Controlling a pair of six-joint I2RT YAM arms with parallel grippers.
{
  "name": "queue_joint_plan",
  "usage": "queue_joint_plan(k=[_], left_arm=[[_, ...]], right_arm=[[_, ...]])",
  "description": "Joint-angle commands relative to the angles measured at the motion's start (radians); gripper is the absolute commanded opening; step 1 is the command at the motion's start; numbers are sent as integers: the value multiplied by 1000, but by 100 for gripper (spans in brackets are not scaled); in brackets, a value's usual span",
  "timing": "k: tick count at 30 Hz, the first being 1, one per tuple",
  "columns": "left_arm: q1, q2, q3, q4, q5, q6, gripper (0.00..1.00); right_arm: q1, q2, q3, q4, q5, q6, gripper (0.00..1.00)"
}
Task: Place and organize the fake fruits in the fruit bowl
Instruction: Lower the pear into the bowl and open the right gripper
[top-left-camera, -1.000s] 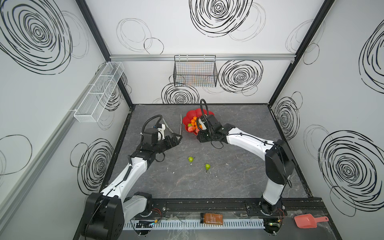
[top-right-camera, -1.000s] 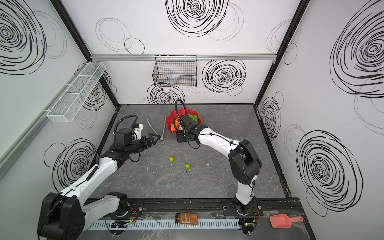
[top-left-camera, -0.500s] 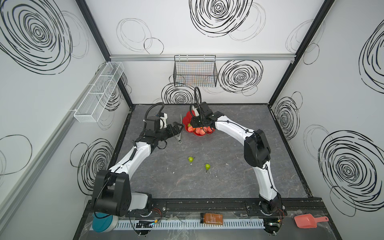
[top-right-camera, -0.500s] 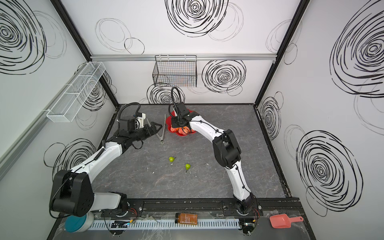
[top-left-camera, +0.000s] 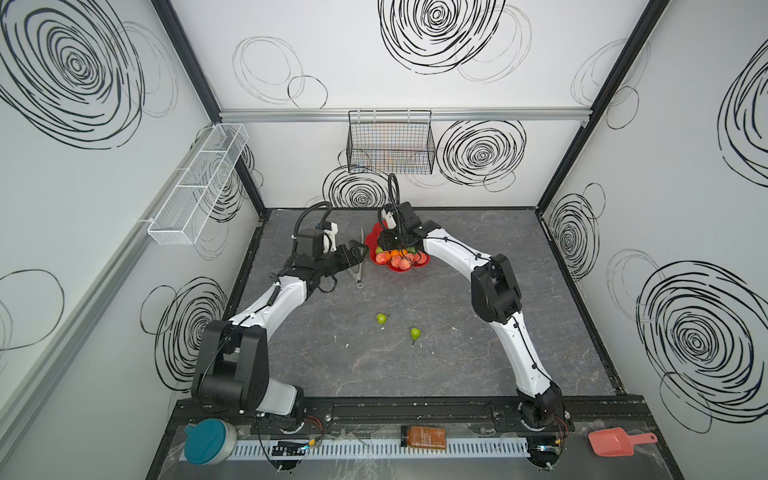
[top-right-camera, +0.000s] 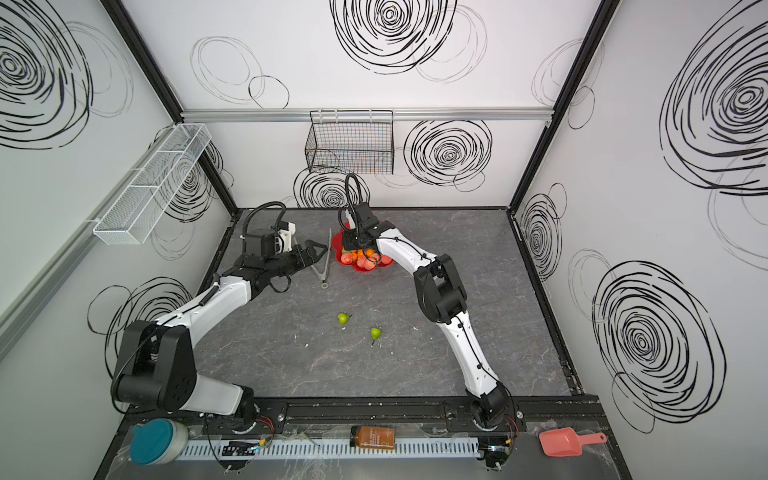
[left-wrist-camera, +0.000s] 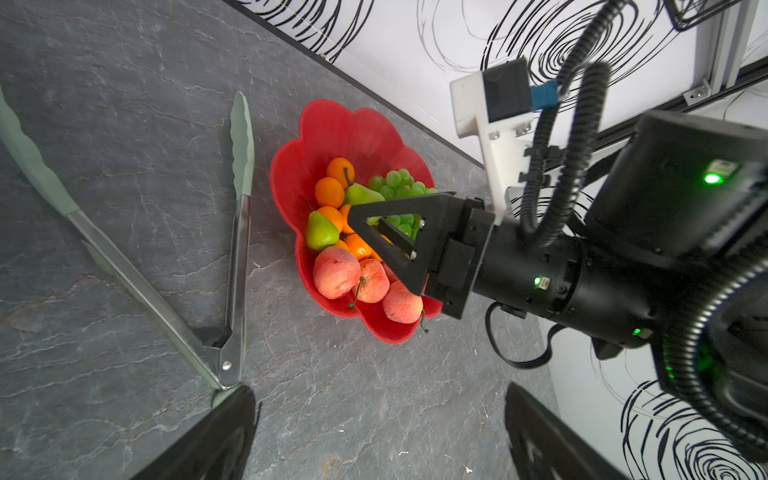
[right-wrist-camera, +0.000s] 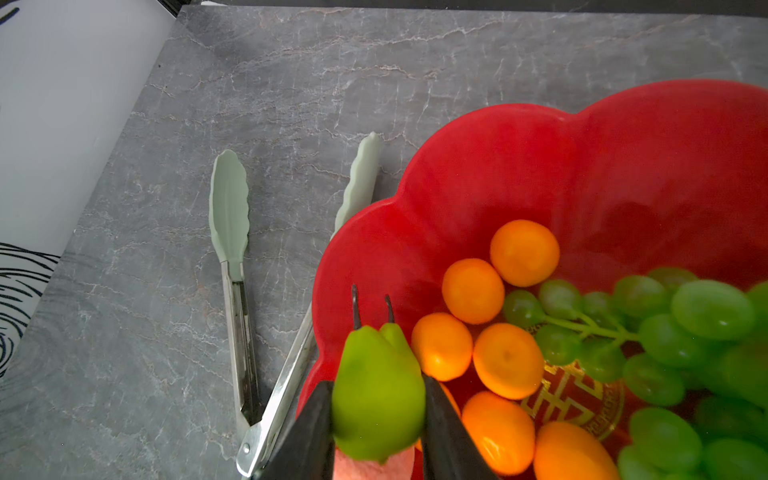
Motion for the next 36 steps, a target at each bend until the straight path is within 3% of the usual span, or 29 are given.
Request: queue_joint_plan(k=[1,13,36], left_arm=[[16,8,10,63,12,18,96],[28,29,8,73,34,4,96],[28,34,7,76,44,4,96]], right_arm=[[-10,42,78,44,-14,-3,35],[-30,149,181,77,-62,33,37],[-49,155,189,62,-89,38,44]])
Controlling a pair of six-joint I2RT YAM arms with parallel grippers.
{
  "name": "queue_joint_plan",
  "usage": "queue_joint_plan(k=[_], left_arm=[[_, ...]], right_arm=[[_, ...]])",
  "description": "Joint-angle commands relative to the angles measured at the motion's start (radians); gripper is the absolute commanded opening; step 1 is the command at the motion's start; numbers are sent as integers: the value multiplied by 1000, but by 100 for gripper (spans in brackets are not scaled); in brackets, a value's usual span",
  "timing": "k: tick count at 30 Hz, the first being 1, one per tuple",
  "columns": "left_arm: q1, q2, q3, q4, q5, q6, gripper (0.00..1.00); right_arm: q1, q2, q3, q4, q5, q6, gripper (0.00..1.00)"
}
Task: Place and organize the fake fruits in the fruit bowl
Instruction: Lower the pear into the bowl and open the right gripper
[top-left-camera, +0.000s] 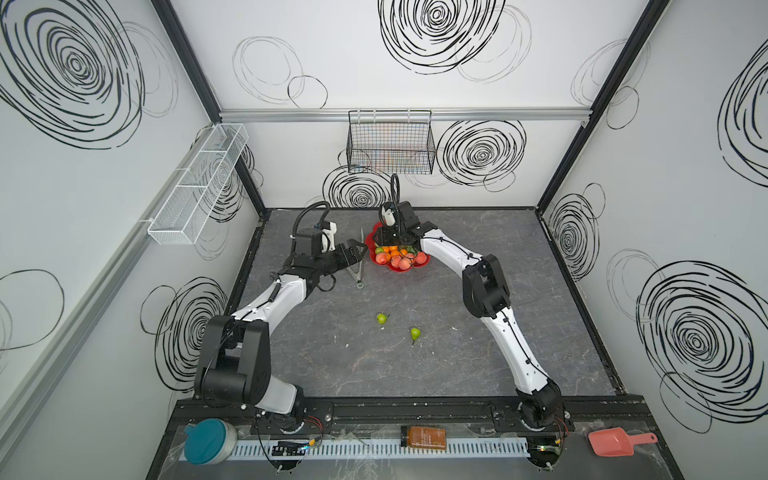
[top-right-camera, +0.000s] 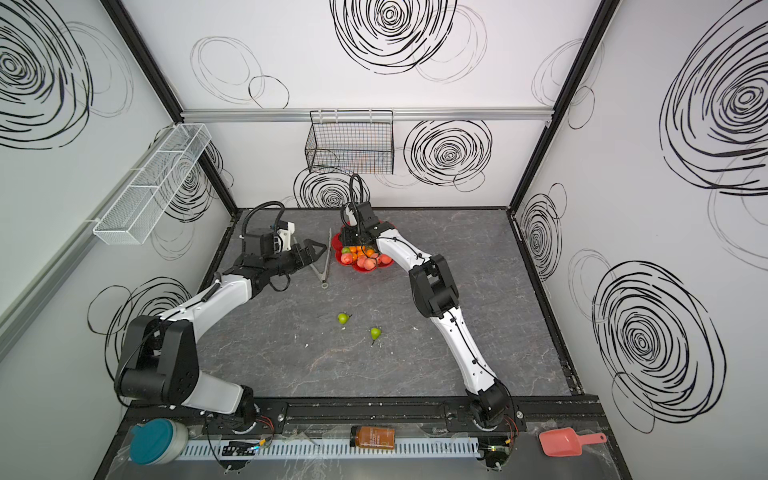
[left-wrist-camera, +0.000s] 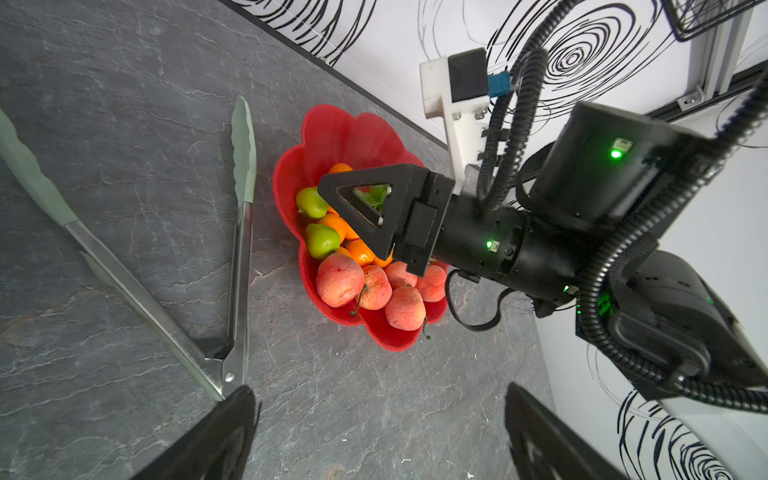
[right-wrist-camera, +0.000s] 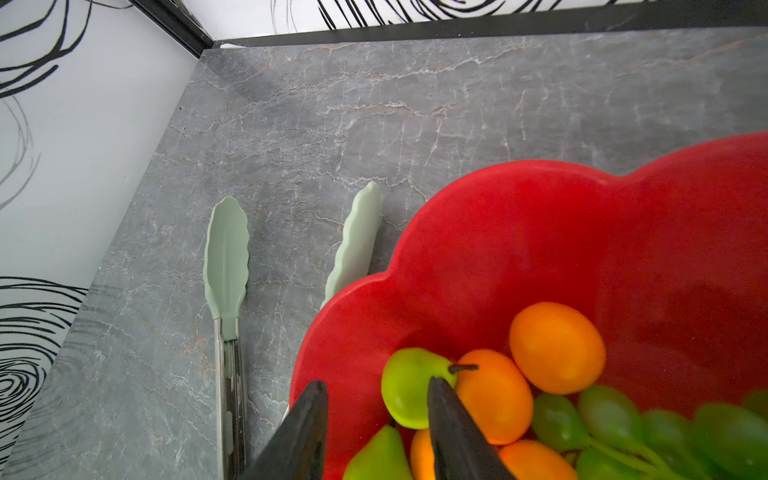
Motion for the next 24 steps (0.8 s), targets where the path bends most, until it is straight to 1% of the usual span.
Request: queue_joint_plan(k=[1,7,11,14,21,24], left_arm=[[9,10,7,51,15,5,96],[1,-14,0,32,6,19,96],[-38,-64,3,-48,-44,60,96],[-64,-127,-18,-84,-68,62,96],[-103,-266,-88,-170,-114,40,96],[-135,-333,-128,-192,-144,26,96]], right_arm=[[-9,3,41,-7,-3,-6,44],[-12,-63,56,-55,10,-39,43],[-8,-150,14,-86,30,-74,42],[0,-258,-106,-62,62,-91,42],[7,-566,-562,129,119,-76,43],[11,-675,-717,180,126,-45,45]])
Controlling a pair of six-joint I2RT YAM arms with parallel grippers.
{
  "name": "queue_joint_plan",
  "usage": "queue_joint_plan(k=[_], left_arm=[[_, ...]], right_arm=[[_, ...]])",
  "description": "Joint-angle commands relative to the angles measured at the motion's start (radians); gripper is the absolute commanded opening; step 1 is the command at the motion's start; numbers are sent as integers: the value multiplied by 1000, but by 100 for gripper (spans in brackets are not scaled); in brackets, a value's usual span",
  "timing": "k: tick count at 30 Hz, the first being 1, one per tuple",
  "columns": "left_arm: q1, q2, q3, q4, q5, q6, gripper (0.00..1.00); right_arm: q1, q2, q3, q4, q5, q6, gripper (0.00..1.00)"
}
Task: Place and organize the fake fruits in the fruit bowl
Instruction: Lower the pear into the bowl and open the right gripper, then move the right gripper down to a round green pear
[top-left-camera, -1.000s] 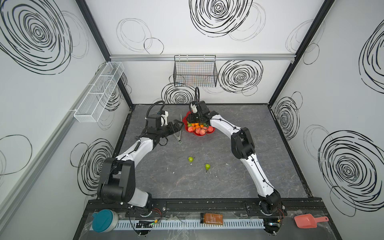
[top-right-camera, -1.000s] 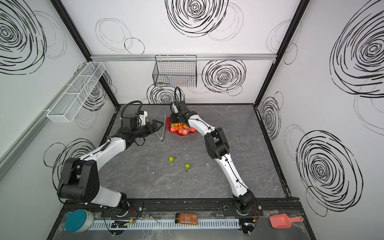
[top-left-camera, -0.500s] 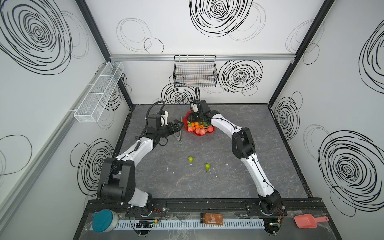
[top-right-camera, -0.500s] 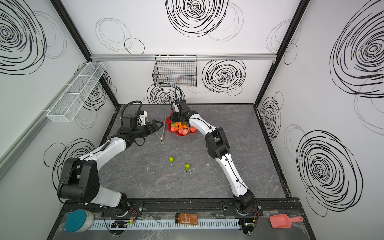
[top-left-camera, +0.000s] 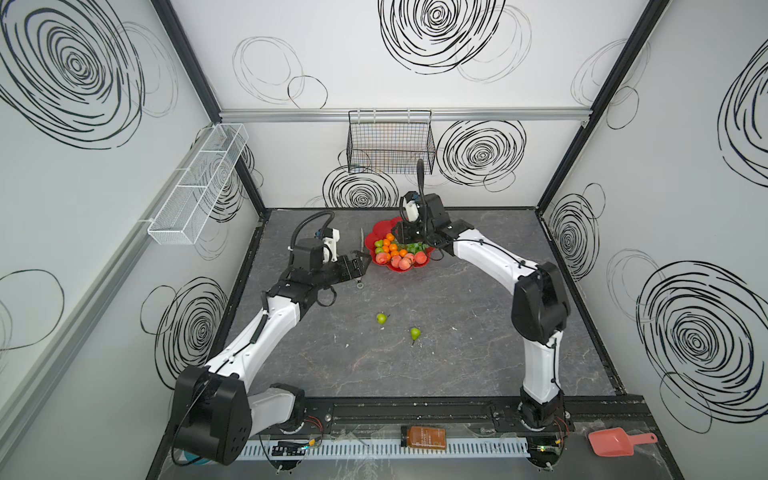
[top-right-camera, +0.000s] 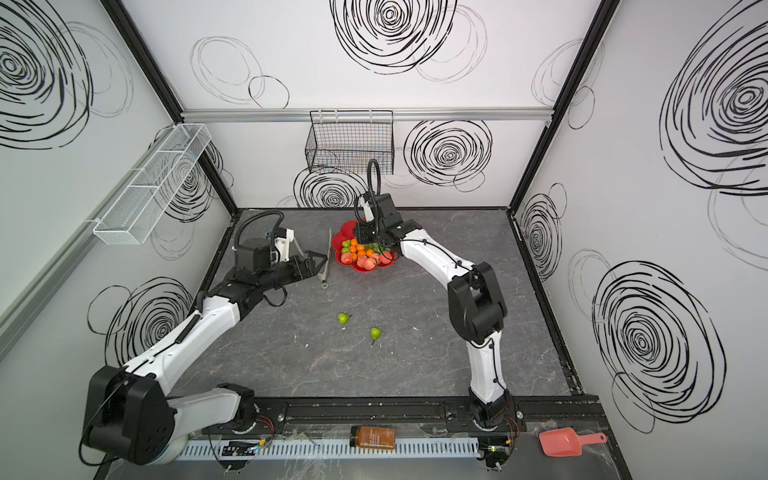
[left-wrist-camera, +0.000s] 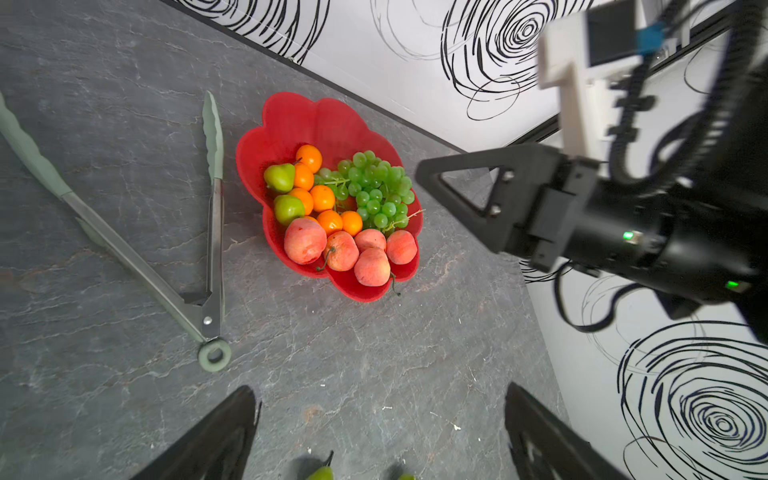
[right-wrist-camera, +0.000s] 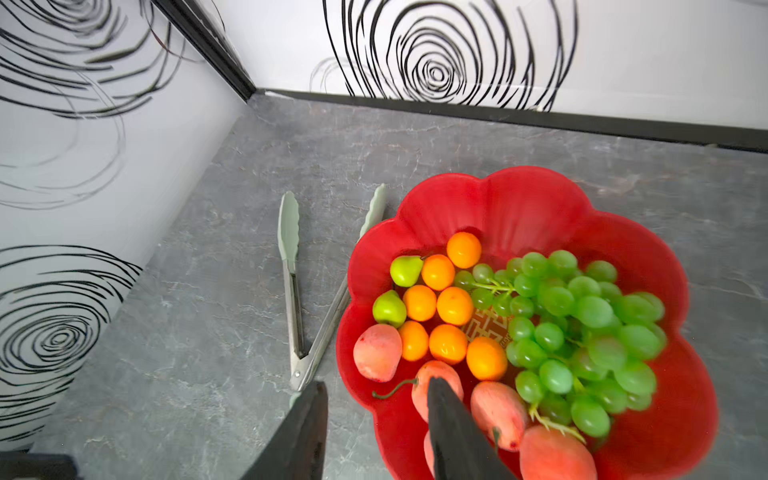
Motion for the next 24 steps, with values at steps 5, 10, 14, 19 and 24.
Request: queue_joint_plan(k=[5,10,14,19,24], left_arm=[[-111,-145,-104,-60,-98,-38,96],[-187,-236,-175,-94,-148,-54,96],[-229,-304,-228,-121,-178,-67,96],[-295,-371,-289,-130,-211,-105,96],[-377,-415,-343,-132,-255,-149,96]], right_arm=[[41,-221,-335,159,98,52,45],[111,-347,-489,155,220,47,47],[142,-425,-614,146,237,84,50],[180,-500,-725,71,282,137,50],[196,-568,-816,23,286,219,47]])
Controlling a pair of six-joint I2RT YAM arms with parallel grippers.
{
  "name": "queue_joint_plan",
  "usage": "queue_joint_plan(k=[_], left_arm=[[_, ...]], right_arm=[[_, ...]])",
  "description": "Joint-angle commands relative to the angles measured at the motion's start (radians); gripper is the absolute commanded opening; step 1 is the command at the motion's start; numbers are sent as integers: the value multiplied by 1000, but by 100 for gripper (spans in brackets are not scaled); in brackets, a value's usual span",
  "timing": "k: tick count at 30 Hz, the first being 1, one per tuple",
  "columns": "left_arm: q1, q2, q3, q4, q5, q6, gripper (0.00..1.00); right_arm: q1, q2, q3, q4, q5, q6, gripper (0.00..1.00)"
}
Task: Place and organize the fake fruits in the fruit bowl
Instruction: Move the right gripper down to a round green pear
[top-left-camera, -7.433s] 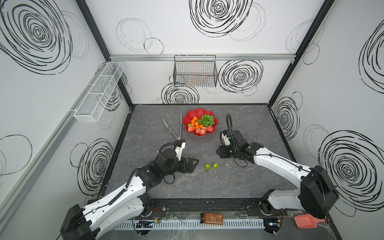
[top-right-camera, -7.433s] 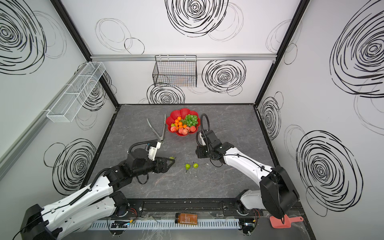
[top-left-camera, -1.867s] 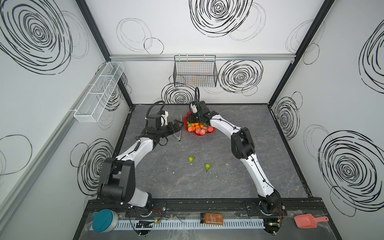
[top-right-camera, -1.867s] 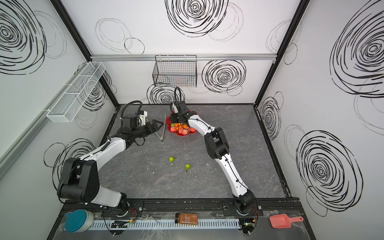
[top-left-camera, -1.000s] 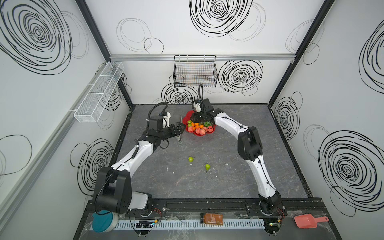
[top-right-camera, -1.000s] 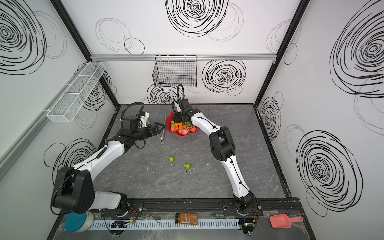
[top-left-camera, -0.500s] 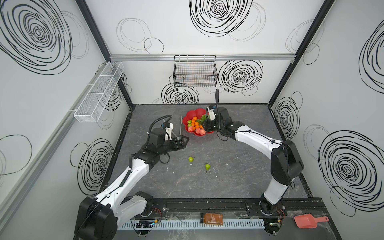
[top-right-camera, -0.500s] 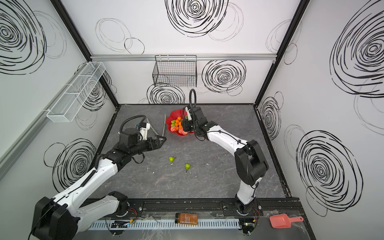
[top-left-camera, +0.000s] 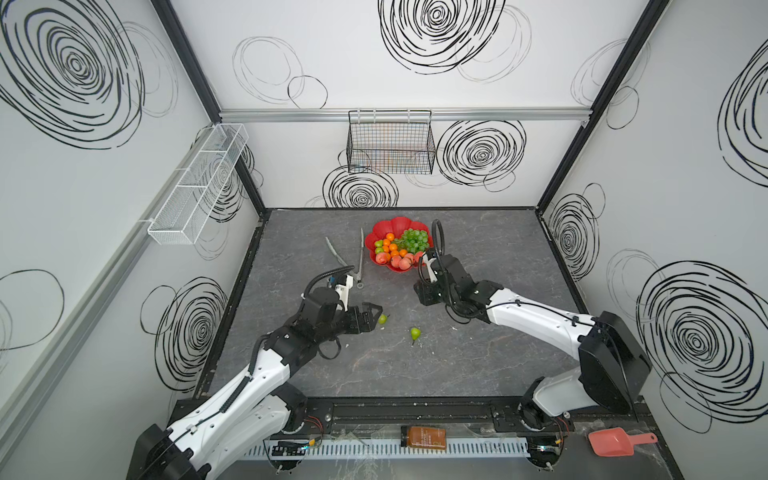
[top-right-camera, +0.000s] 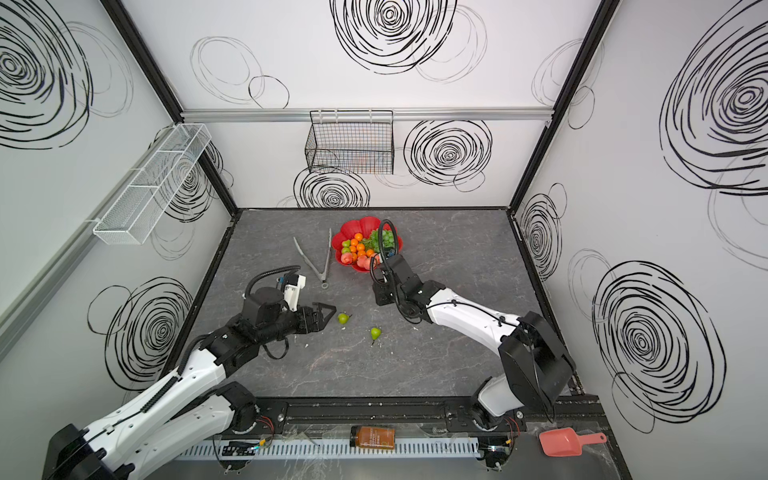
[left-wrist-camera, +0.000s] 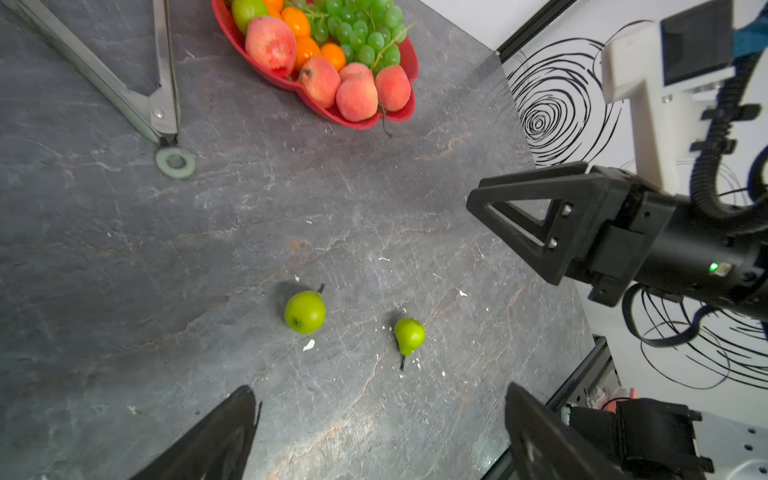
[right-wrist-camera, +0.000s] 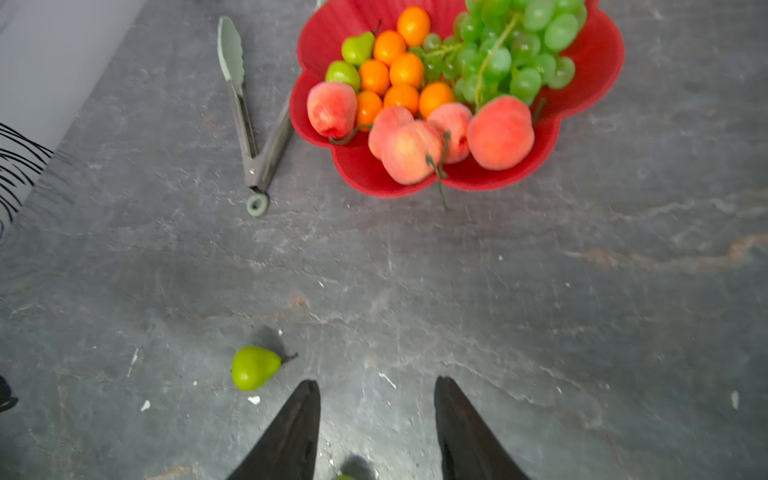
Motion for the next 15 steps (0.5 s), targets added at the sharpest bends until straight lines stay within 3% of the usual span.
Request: queue_joint_plan(k=[1,8,15], left_arm=[[-53,-33,-37,11,-59,-54,96],[-180,-71,-94,31,-128,-118,96],[-207,-95,-138,58,-162,-153,96]], right_arm=[[11,-49,-37,-75,29,84,47],[39,-28,-80,-152,20,211,44],[99,40,-41,-176,28,315,45]])
